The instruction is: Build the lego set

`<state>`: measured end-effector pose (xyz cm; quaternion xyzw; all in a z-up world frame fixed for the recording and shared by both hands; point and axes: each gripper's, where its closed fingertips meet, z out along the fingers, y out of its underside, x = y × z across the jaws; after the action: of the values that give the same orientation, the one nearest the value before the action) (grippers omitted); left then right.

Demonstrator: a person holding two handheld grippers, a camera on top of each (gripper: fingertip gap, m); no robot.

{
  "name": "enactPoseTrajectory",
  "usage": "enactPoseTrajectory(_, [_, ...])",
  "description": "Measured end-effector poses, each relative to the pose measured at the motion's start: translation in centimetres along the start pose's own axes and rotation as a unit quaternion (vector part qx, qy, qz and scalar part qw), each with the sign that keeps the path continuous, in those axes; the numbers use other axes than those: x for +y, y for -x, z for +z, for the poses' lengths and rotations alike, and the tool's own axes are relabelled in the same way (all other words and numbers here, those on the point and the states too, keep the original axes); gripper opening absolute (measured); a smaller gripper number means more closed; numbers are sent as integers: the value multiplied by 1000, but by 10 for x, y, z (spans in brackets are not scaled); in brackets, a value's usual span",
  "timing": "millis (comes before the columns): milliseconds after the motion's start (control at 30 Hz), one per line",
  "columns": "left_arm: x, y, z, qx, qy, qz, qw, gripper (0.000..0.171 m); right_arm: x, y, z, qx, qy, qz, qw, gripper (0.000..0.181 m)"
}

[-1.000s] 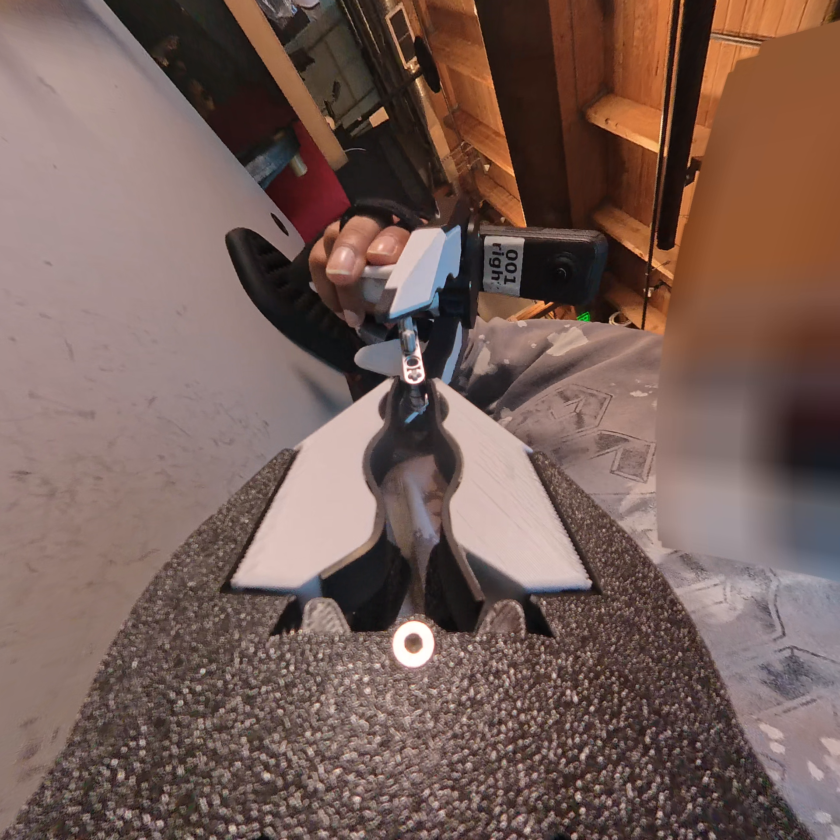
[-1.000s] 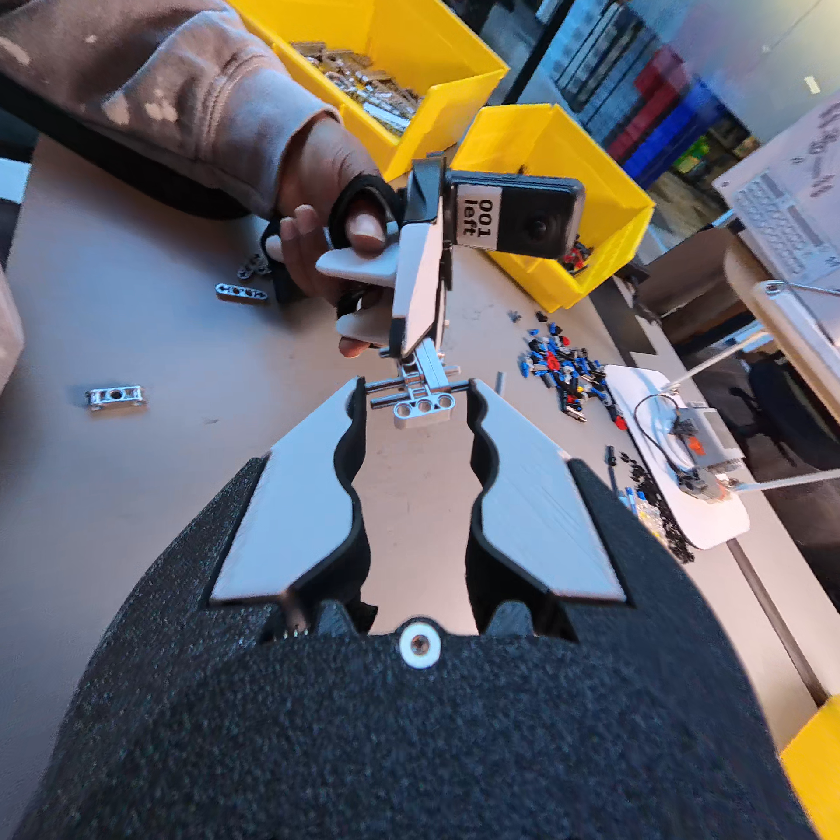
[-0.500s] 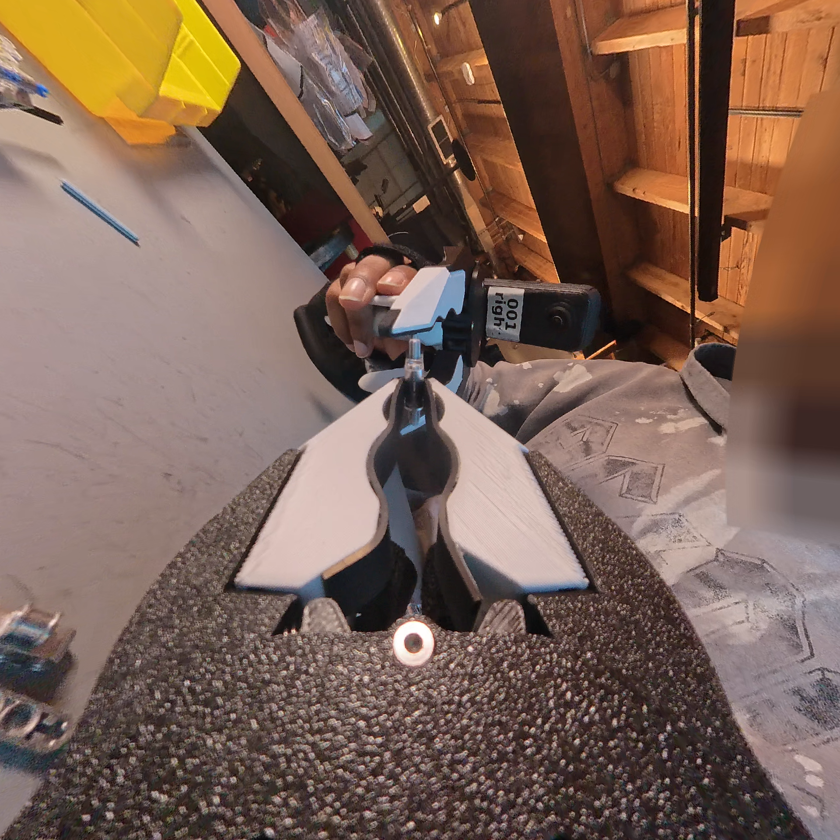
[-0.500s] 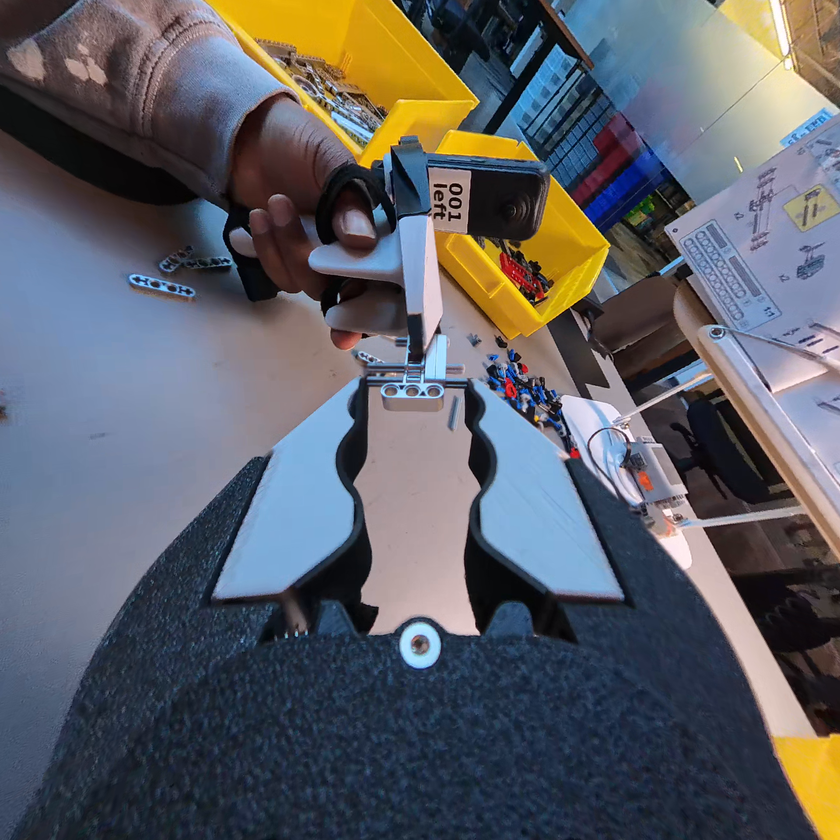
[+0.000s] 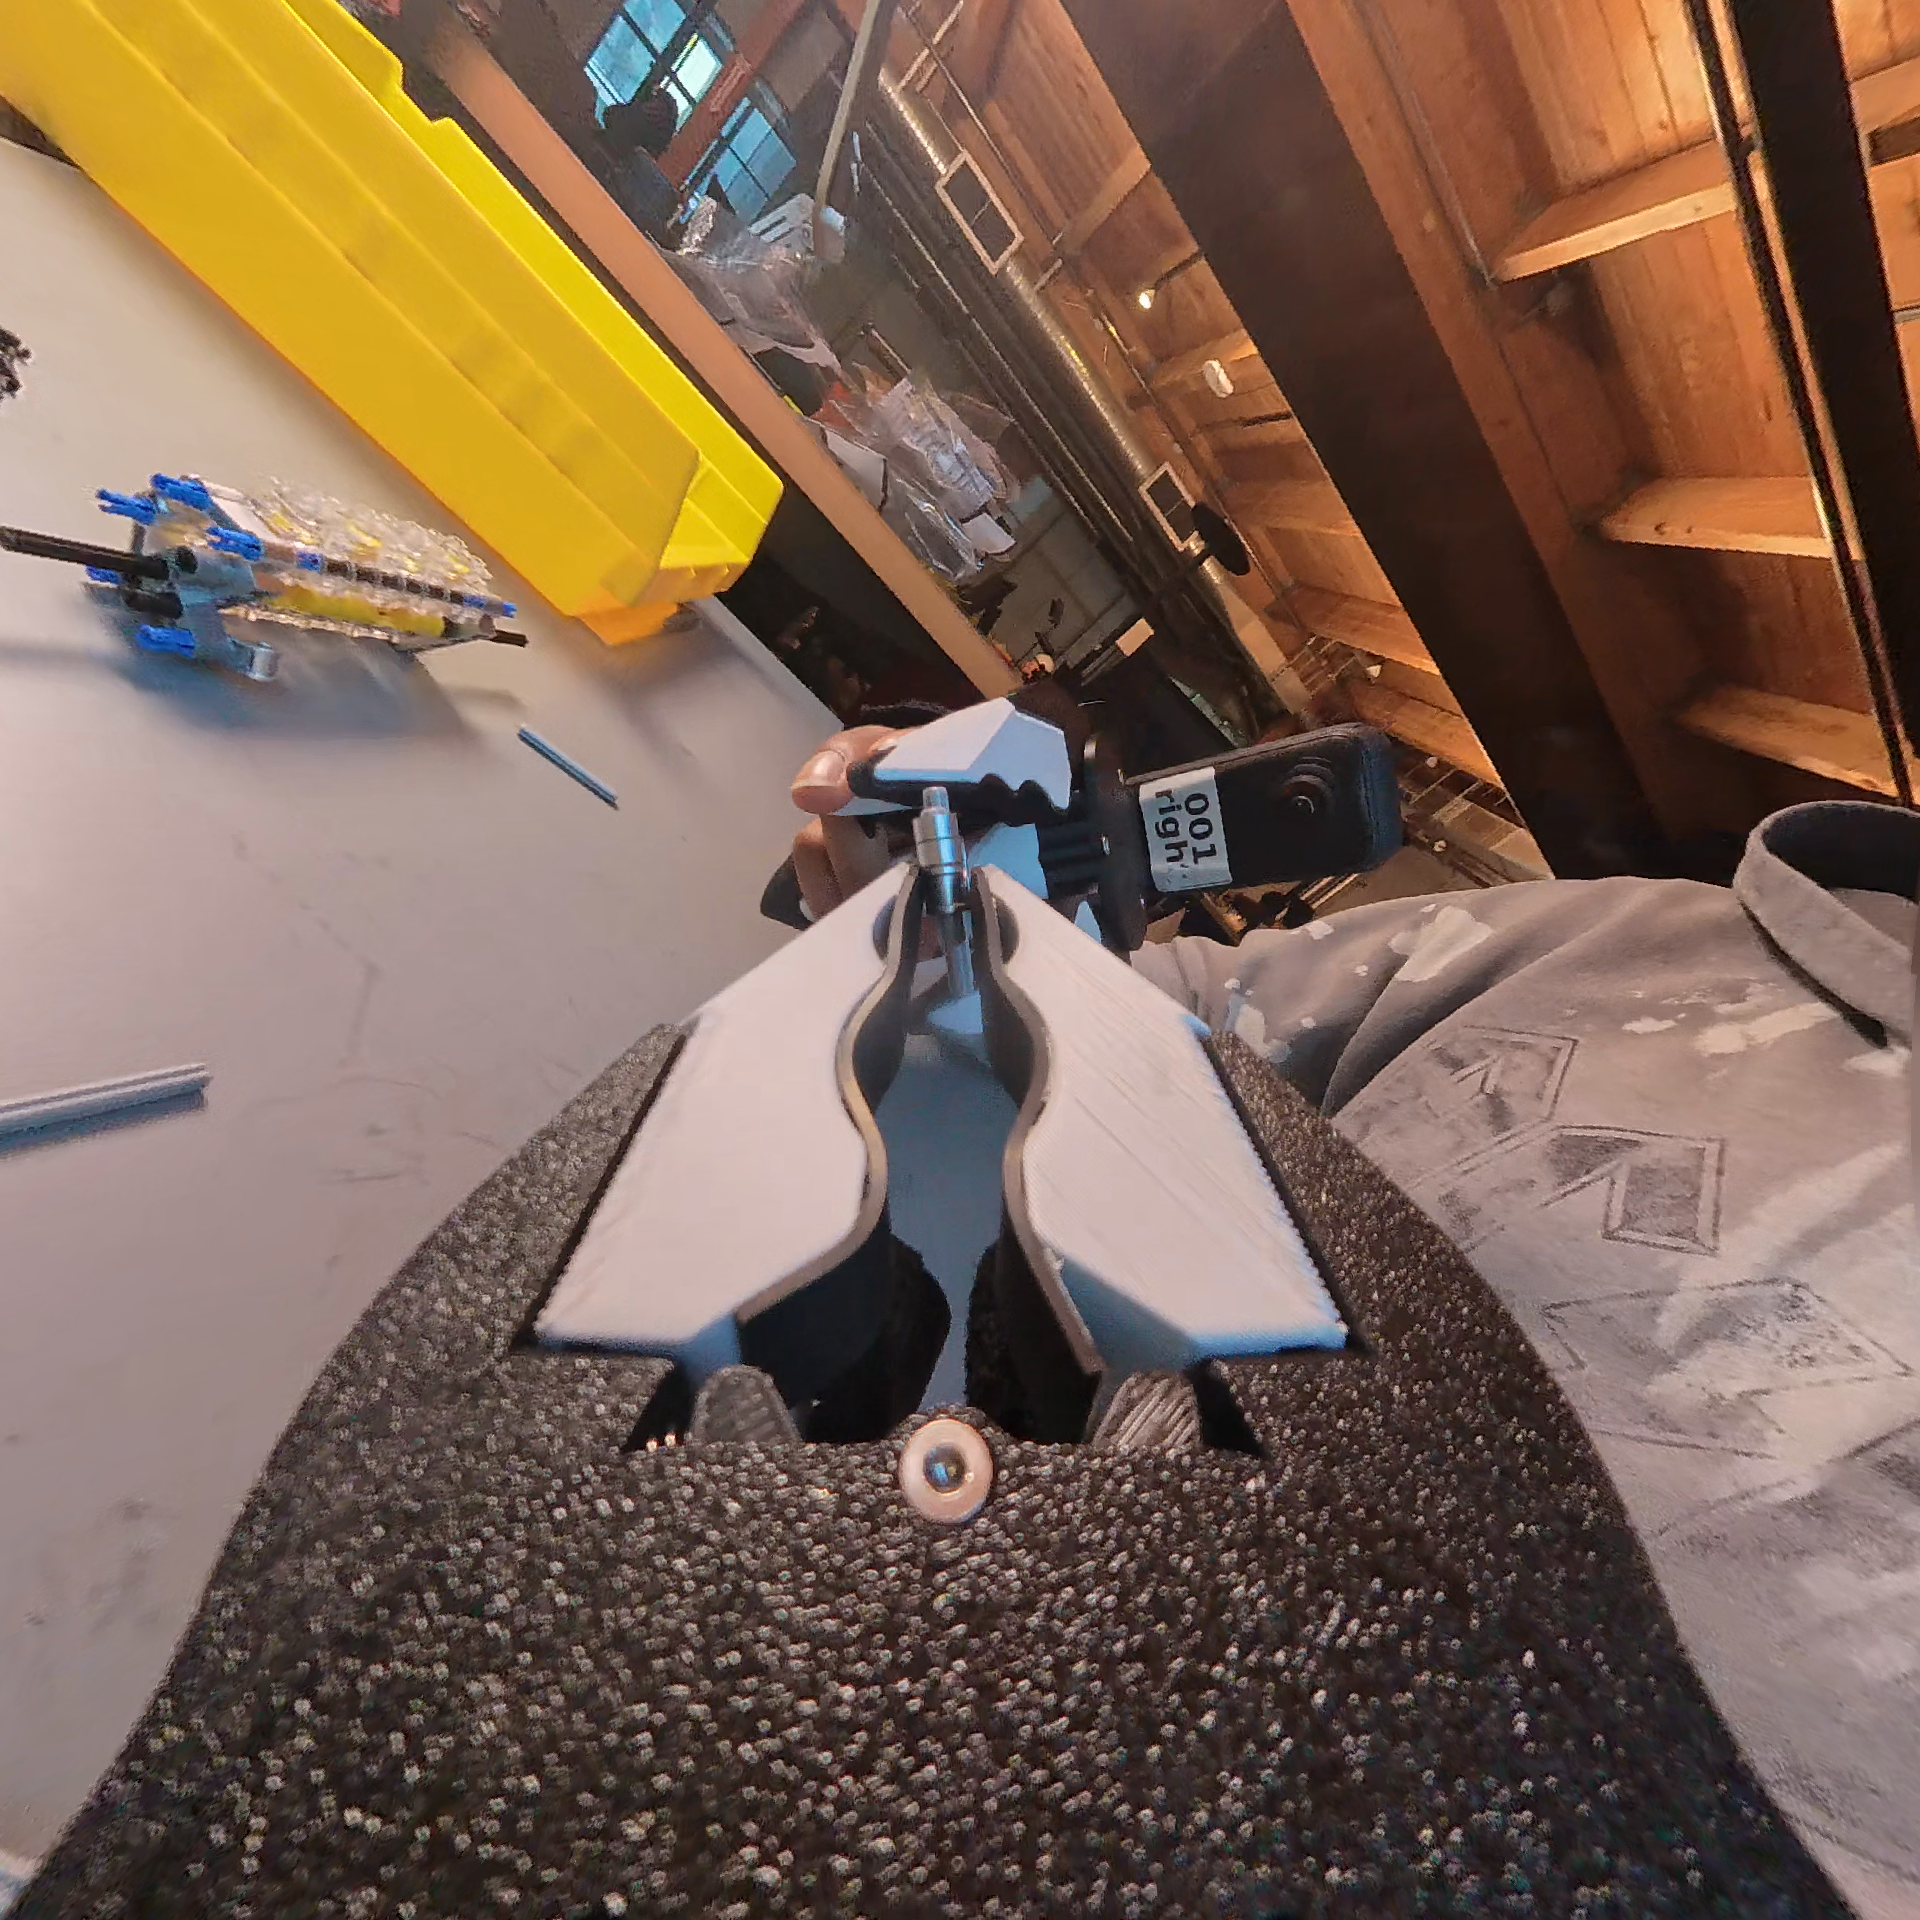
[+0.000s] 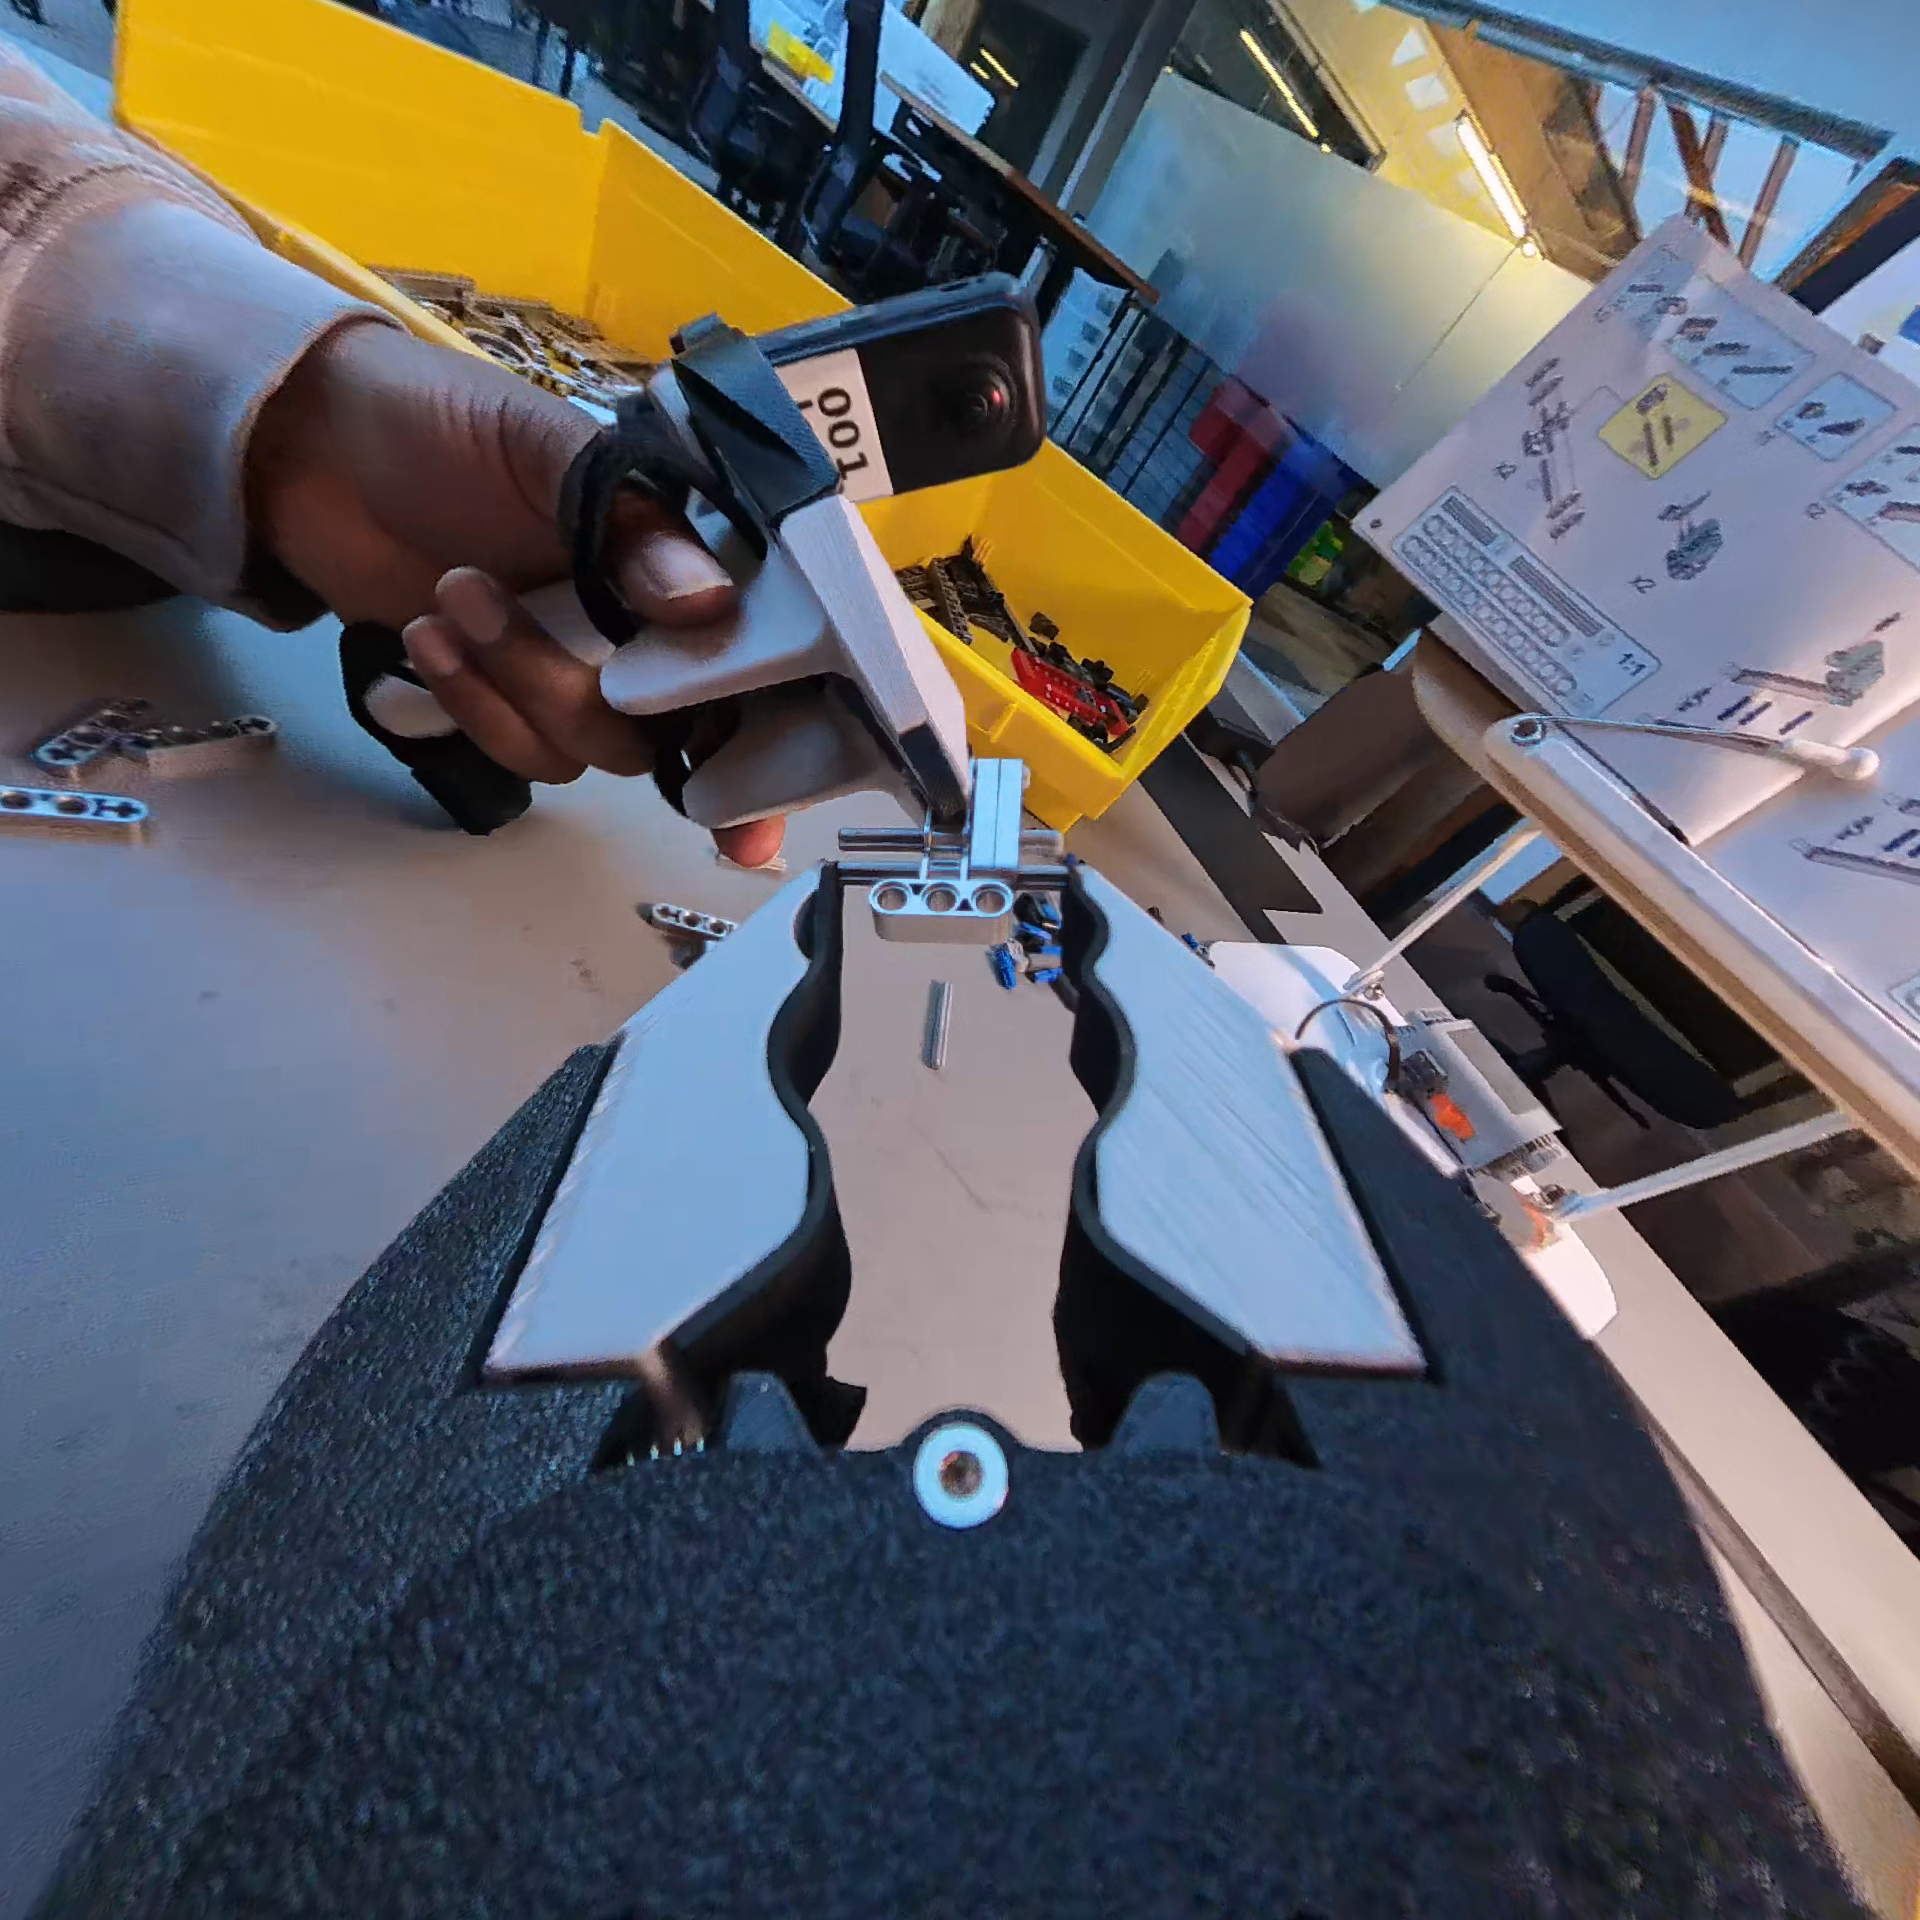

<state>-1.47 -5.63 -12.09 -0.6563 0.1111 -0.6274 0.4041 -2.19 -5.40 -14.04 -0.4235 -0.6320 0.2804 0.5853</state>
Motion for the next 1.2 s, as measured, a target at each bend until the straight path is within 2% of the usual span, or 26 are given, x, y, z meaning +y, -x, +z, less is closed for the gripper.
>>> enactPoseTrajectory(200, [-9, 1, 22, -22, -2, 9, 1000, 6, 3, -9, -12, 32, -15, 32, 999, 37])
enactPoseTrajectory(233, [-12, -1, 26, -16, -6, 7, 1000, 5, 3, -10, -14, 36, -17, 35, 999, 30])
enactPoseTrajectory(300, [-16, -5, 33, -3, -6, 6, 1000, 6, 4, -14, -18, 54, -18, 26, 998, 2])
enactPoseTrajectory(467, [-18, 2, 29, 11, -27, -10, 1000, 6, 9, -5, -16, 56, 1, -26, 998, 23])
enactPoseTrajectory(633, [-18, 10, 9, 5, -48, -27, 998, 5, 13, -5, -13, 50, 3, -6, 999, 29])
enactPoseTrajectory(800, [-13, 11, 0, -5, -34, -14, 999, 6, 20, -12, -10, 51, 6, 36, 998, 48])
enactPoseTrajectory(933, [-2, 5, 8, 2, -7, -1, 1000, 6, 16, -8, -9, 41, 0, 36, 999, 43])
enactPoseTrajectory(1067, [4, 1, 12, 12, 11, 4, 1000, 6, 13, -8, -11, 36, -3, 24, 999, 23])
enactPoseTrajectory(1200, [6, -1, 12, 14, 16, 10, 1000, 6, 11, -30, -22, 63, -14, 48, 997, 19])
